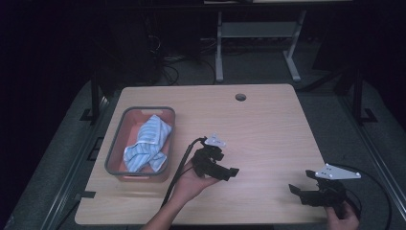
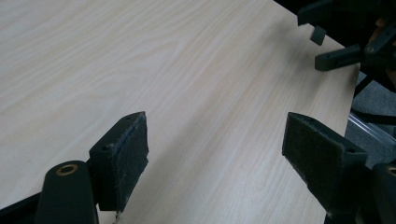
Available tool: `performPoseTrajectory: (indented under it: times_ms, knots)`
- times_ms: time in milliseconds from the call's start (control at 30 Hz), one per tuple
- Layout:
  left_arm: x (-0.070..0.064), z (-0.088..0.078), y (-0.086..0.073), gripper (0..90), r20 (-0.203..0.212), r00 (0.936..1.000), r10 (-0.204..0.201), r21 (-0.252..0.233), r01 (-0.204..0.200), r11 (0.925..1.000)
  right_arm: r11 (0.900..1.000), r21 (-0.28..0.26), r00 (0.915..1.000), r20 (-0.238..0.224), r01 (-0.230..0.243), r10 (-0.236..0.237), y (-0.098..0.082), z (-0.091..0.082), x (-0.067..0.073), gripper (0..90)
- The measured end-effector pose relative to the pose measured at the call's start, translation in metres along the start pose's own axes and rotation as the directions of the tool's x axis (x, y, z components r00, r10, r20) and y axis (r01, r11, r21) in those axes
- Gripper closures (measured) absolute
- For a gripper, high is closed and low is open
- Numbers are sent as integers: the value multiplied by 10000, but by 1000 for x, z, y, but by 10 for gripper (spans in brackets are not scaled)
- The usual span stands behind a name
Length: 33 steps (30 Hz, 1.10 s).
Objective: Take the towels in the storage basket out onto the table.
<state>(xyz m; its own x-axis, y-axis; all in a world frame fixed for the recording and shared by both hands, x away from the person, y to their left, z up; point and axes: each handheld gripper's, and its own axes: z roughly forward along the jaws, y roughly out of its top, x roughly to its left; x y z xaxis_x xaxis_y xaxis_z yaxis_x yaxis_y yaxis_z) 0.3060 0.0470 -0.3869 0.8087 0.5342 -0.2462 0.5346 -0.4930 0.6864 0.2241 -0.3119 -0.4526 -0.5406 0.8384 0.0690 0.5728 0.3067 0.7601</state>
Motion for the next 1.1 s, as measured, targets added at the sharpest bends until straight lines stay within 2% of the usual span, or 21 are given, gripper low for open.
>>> performPoseTrajectory:
  times_ms: [33,167,233,433,600,733,867,1000,1067,1100]
  knots:
    - [4,-4,7,222,-98,9999,-31,22,31,10000,10000,-23,10000,-14,37,-37,0,0,0,139]
    - [10,-10,15,209,-266,9995,-179,102,181,9998,10000,-20,10000,-22,27,-27,0,1,1,139]
    - [18,-17,23,210,-322,9991,-282,106,286,9995,10000,-16,10000,-34,33,-33,0,1,1,139]
    - [32,-30,32,198,-574,9964,-631,164,642,9978,10000,-57,9999,-135,37,-38,0,2,-1,139]
    - [40,-39,36,198,-592,9949,-813,198,826,9964,10000,-1,9998,-147,93,-93,1,2,0,139]
    - [50,-47,37,199,-414,9922,-1180,57,1183,9930,10000,-22,9999,-139,86,-86,1,2,0,139]
    - [59,-57,36,200,-324,9904,-1341,35,1343,9909,9999,-6,9998,-130,118,-118,1,2,1,139]
    - [71,-69,34,201,-299,9839,-1760,-127,1757,9844,9999,25,9998,-156,143,-143,1,2,1,139]
    - [73,-71,34,201,-369,9827,-1813,-185,1807,9834,9999,27,9997,-177,139,-138,1,3,1,139]
    - [77,-75,33,201,-416,9784,-2025,-269,2015,9791,9999,17,9997,-176,164,-164,1,3,1,139]
